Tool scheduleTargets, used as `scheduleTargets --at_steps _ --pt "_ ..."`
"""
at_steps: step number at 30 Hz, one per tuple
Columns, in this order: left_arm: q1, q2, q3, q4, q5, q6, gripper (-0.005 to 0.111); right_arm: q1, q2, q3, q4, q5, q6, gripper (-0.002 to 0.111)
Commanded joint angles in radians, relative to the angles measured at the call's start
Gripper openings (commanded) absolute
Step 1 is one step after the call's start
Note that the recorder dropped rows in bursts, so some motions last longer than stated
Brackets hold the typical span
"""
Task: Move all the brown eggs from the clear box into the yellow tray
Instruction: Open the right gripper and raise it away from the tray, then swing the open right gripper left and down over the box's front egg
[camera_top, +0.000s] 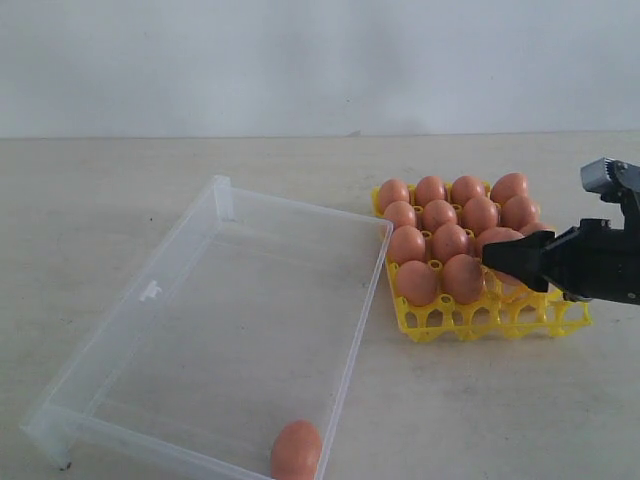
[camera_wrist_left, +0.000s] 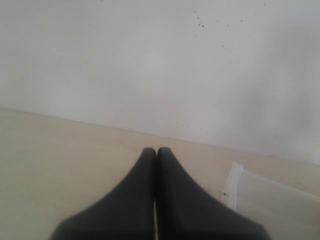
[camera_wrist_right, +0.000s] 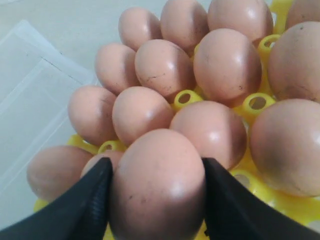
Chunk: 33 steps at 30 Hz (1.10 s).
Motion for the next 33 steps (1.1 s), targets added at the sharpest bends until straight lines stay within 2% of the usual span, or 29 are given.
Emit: scheduleTargets --at_steps 1,4,6,7,9,17,19,20,21,23,27,28,30,33 --pt "-0.001 0.003 -0.002 -0.003 -0.013 -0.008 -0.004 0.002 -0.001 0.000 0.022 -0.013 -0.038 0.005" --pt "-0.001 0.003 -0.002 -0.003 -0.013 -0.008 -0.004 0.002 -0.001 0.000 0.053 -0.013 -0.038 0.022" --pt "-0.001 0.003 -0.002 -0.003 -0.013 -0.008 -0.004 0.002 -0.001 0.000 0.064 -0.013 -0.038 0.039" --pt "-0.001 0.003 -0.002 -0.003 -0.013 -0.008 -0.004 0.002 -0.001 0.000 0.064 -0.013 -0.038 0.051" --pt "-0.001 0.003 -0.002 -0.003 -0.013 -0.008 -0.004 0.002 -0.001 0.000 0.064 -0.013 -0.038 0.059" --pt "-0.001 0.003 -0.002 -0.003 -0.013 -0.008 -0.004 0.002 -0.001 0.000 0.064 0.007 -0.038 0.059" --pt "-0.001 0.003 -0.002 -0.003 -0.013 -0.008 -0.004 0.002 -0.003 0.000 0.066 -0.026 -0.034 0.059" --pt "-0.001 0.003 -0.002 -0.003 -0.013 -0.008 -0.004 0.002 -0.005 -0.001 0.066 -0.102 -0.034 0.059" --pt "-0.001 0.003 -0.002 -0.003 -0.011 -0.008 -0.004 0.002 -0.013 -0.007 0.062 -0.147 -0.029 0.059" --pt "-0.001 0.003 -0.002 -0.003 -0.011 -0.008 -0.004 0.013 -0.060 -0.036 0.062 -0.252 -0.006 0.049" --pt "-0.001 0.003 -0.002 -0.003 -0.009 -0.008 -0.004 0.094 -0.193 -0.131 0.059 -0.257 0.104 0.005" --pt "-0.001 0.003 -0.002 -0.003 -0.009 -0.008 -0.004 0.134 -0.227 -0.165 0.051 -0.236 0.132 0.000" --pt "-0.001 0.003 -0.002 -0.003 -0.009 -0.008 -0.004 0.229 -0.284 -0.237 0.010 -0.161 0.138 0.000" --pt "-0.001 0.003 -0.002 -0.003 -0.009 -0.008 -0.004 0.432 -0.344 -0.357 -0.133 0.100 0.138 0.000"
